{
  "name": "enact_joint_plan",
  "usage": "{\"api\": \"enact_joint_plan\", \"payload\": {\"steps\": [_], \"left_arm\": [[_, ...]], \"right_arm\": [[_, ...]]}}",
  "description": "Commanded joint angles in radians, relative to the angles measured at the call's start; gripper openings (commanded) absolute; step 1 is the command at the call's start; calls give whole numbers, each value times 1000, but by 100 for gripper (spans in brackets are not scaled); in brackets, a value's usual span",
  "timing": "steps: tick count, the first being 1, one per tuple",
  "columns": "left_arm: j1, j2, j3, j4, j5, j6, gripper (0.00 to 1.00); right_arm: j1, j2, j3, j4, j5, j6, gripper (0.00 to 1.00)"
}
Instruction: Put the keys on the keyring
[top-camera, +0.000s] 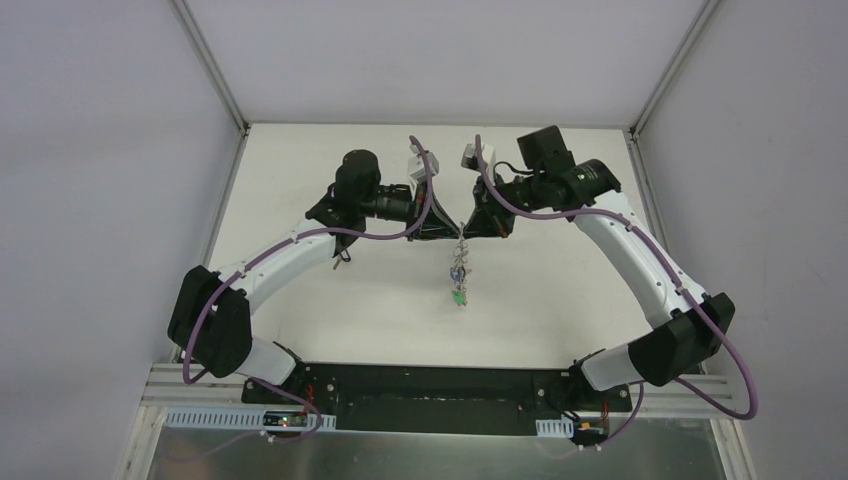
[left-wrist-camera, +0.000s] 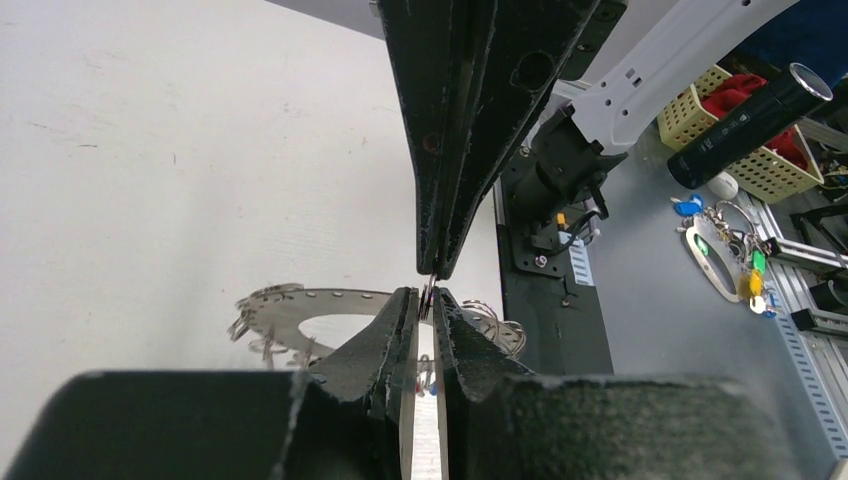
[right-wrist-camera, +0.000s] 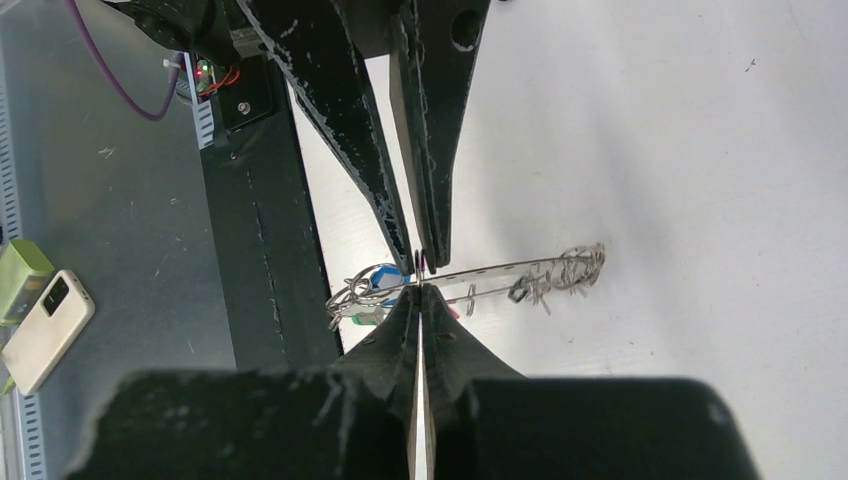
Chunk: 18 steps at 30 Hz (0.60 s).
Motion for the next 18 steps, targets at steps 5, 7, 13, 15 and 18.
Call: {"api": "enact_joint_plan", "payload": {"steps": [5,7,13,15,18], "left_arm": [[-20,8,43,30,49,15,0],[-20,8,41,35,52,8,0],[-20,-15,10,88,16,-65,0],[-19,-24,3,119,-8,-117,0],[-16,-32,-19,220,-39,-228,0]], "right_arm": [[6,3,36,32,-53,8,0],[4,0,33,41,-53,18,0],[-23,-13,16,84,-74,65,0],[-48,-26,-6,117,-97,95,4],[-105,-61,-53,186,-149,151,16]]}}
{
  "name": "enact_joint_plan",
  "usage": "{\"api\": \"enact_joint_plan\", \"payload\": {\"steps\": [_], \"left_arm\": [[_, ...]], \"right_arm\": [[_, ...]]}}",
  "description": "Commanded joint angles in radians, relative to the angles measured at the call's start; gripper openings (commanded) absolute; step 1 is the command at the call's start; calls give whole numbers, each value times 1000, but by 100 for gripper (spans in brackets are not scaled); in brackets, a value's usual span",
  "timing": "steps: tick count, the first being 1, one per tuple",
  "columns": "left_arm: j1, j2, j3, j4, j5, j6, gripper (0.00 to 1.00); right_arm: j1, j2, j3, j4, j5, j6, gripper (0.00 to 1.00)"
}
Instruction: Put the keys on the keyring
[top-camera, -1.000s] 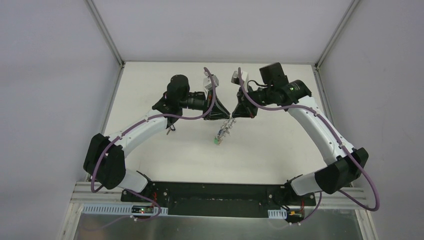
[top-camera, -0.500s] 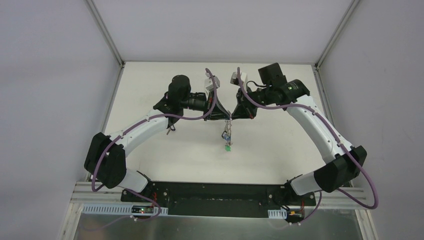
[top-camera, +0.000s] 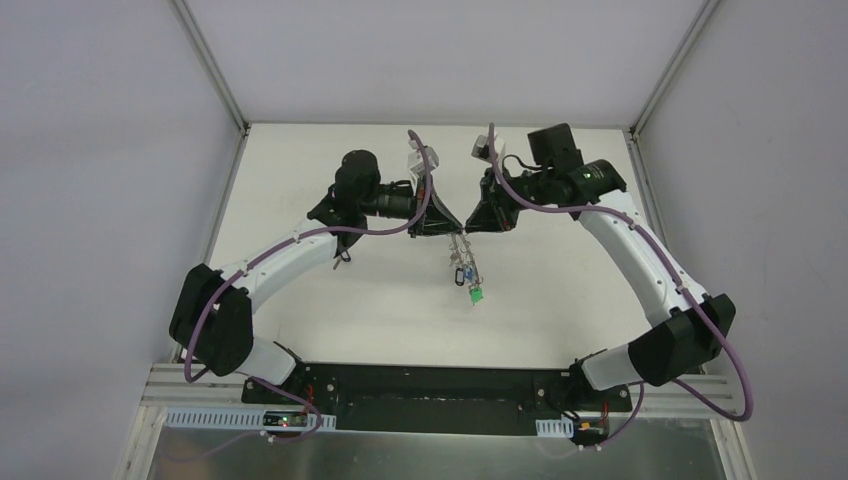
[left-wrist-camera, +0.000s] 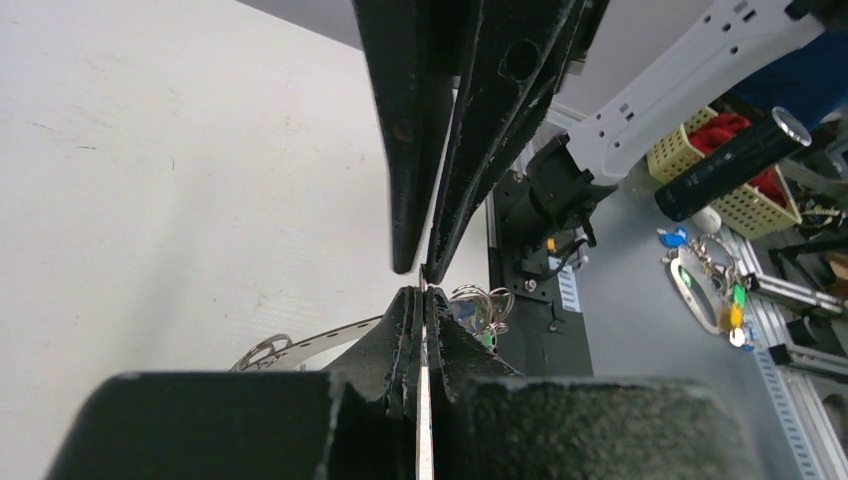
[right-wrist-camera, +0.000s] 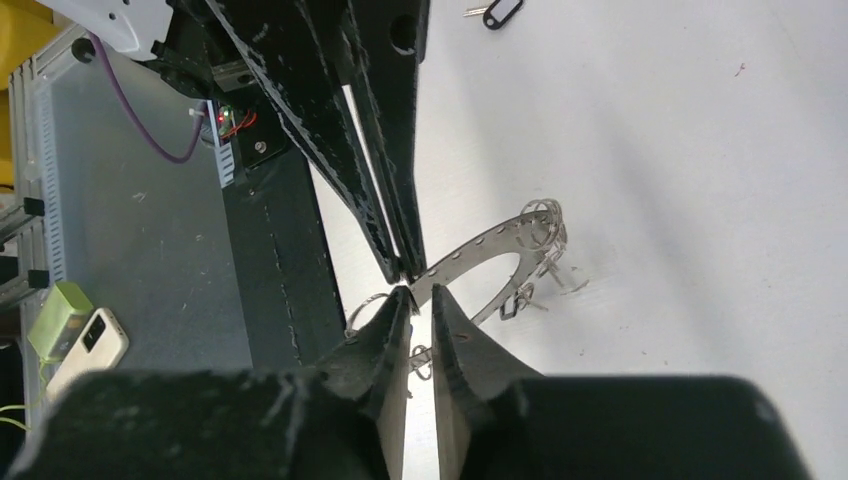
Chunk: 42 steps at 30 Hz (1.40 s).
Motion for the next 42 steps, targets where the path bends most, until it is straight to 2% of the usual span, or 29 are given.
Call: {"api": "enact_joint_plan", "payload": {"steps": [1,4,8,17,32,42], "left_arm": [[-10,-44,-24,196,-30,-181,0],[-10,-44,-45,295,-57,-294,0],[-10,-32,-62,399,-83,-395,0],[-10,-23,-82,433,-143,-444,0],[-10,2,-83,494,-156,-509,0],[-12,17,-80,528,-158,-532,0]], "right_arm": [[-77,-78,-53,177,-114,100,20],[-123,-123,-116,265,-170,172,27],[-146,-162,-192,351,-208,222,29],[-163,-193,-233,396,-292,248,32],[-161,-159,-248,459,-308,311,30],[-144,-134,-250,471,-311,320,19]]}}
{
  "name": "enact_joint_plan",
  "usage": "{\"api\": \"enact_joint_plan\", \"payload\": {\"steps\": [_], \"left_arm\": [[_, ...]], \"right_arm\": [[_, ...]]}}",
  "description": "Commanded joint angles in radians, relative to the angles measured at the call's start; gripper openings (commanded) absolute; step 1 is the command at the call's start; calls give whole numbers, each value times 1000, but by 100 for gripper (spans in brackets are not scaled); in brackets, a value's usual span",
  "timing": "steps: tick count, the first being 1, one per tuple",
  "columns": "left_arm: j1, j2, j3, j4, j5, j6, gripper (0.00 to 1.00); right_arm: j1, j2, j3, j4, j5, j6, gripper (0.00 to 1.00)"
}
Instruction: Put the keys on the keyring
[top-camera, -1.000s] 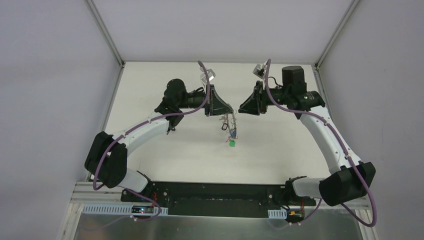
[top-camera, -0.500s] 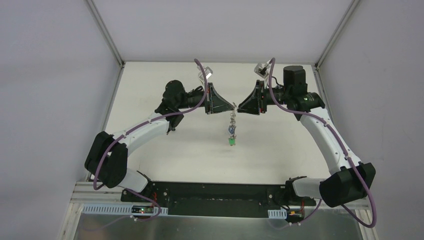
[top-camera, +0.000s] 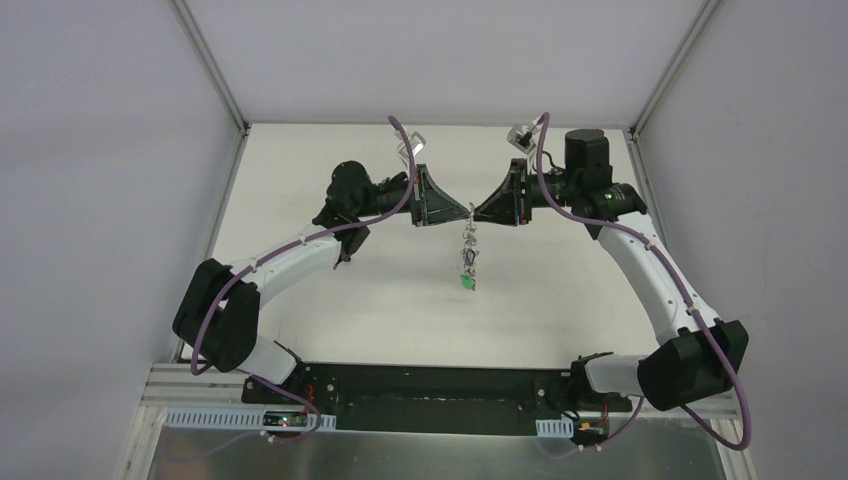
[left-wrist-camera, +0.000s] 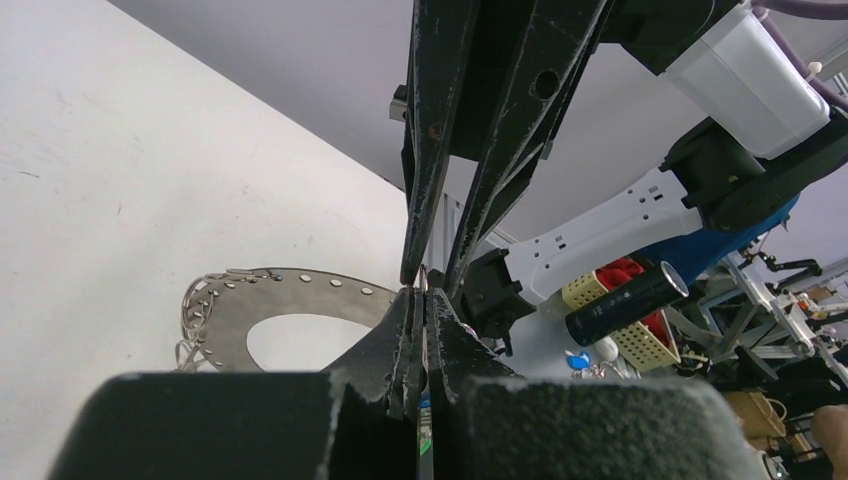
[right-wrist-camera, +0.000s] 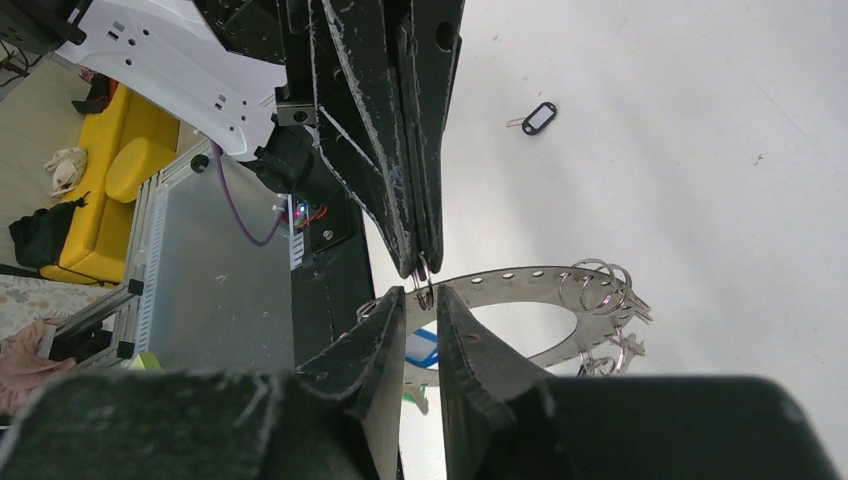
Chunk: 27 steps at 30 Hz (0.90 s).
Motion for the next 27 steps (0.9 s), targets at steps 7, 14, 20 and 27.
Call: {"api": "enact_joint_plan", "payload": {"steps": [7,14,20,27], "left_arm": [[-11,-3,7,113,-5,-32,0],[-10,4,3,118,-1,-19,0],[-8,-7,7,37,40,97,4],[41,-63,31,-198,108,315,40]], "right_arm": [[15,16,-8,35,-32,5,14],[27,24,4,31,-61,-10,4],[116,-5,51,-223,118,-418,0],[149,-93,-37,-224,272,-645,0]]}}
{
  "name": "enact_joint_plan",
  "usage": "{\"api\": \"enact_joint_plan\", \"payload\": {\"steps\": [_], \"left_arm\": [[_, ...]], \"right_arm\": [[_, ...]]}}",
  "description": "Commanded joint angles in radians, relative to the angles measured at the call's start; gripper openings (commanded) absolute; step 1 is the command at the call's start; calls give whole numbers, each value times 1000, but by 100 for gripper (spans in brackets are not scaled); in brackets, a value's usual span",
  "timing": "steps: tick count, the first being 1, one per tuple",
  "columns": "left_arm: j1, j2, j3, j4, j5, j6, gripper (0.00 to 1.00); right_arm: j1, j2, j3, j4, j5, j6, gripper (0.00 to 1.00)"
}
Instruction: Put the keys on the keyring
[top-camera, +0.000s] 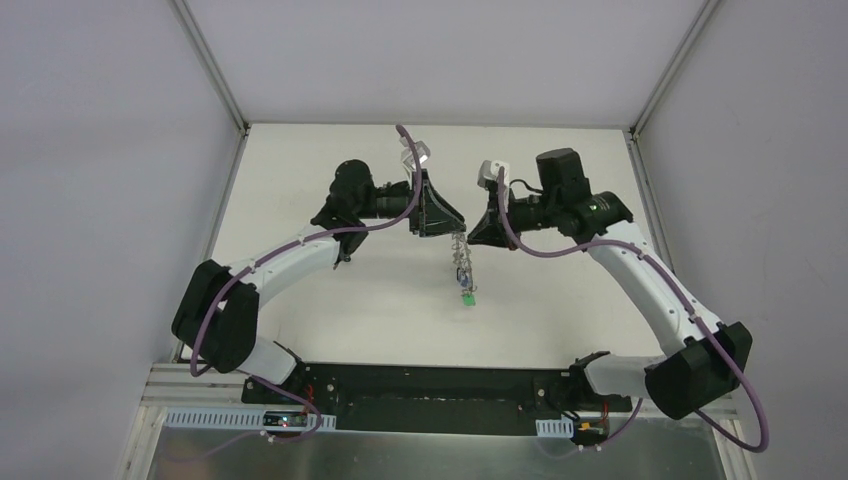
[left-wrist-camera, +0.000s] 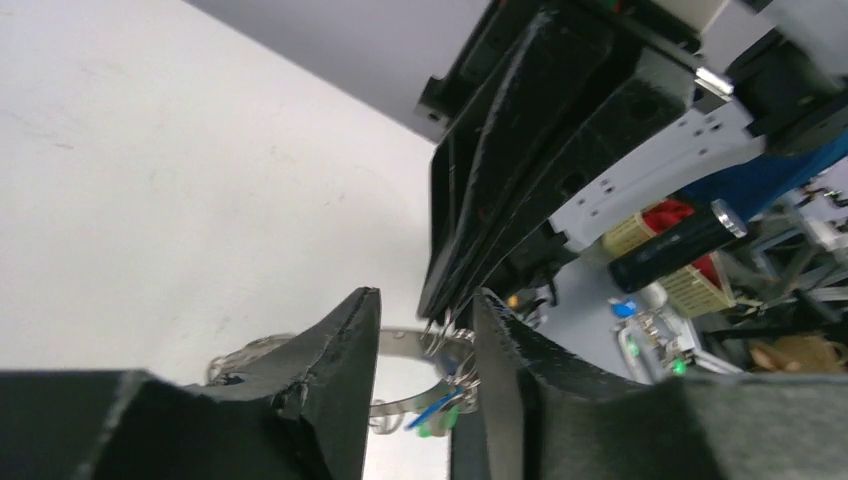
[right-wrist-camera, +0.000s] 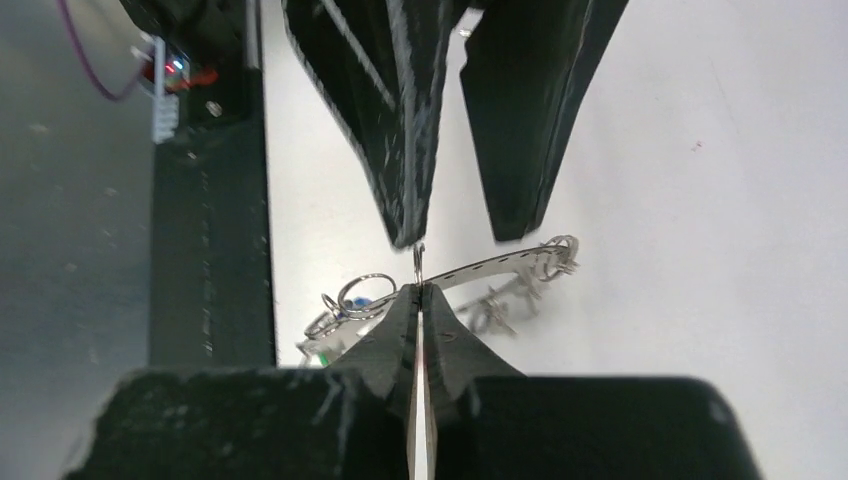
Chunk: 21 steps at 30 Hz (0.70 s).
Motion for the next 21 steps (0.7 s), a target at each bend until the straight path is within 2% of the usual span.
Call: {"api": "enact_joint_plan", "payload": {"steps": [1,5,9,11,15,21], "left_arm": [[42,-69,44,-173,60,198,44],[102,-95,79,-376,66,329,55],[125,-117,156,-748,-25,615,57],[125,-122,186,-873,-78,707,58],[125,-136,206,-996,-225,811,58],[125,-152,198,-1085,-438,901,58]], "right_arm": [[12,-95,-52,-11,96,-219,0],[37,-147,-123,21,157,-296,0],[69,-203,-196,31,227,-409,0],[75,-229,-226,30,241,-461,0],[79,-279,-264,14,224,-536,0],[77,-307,-308,-17,140,-596,0]]}}
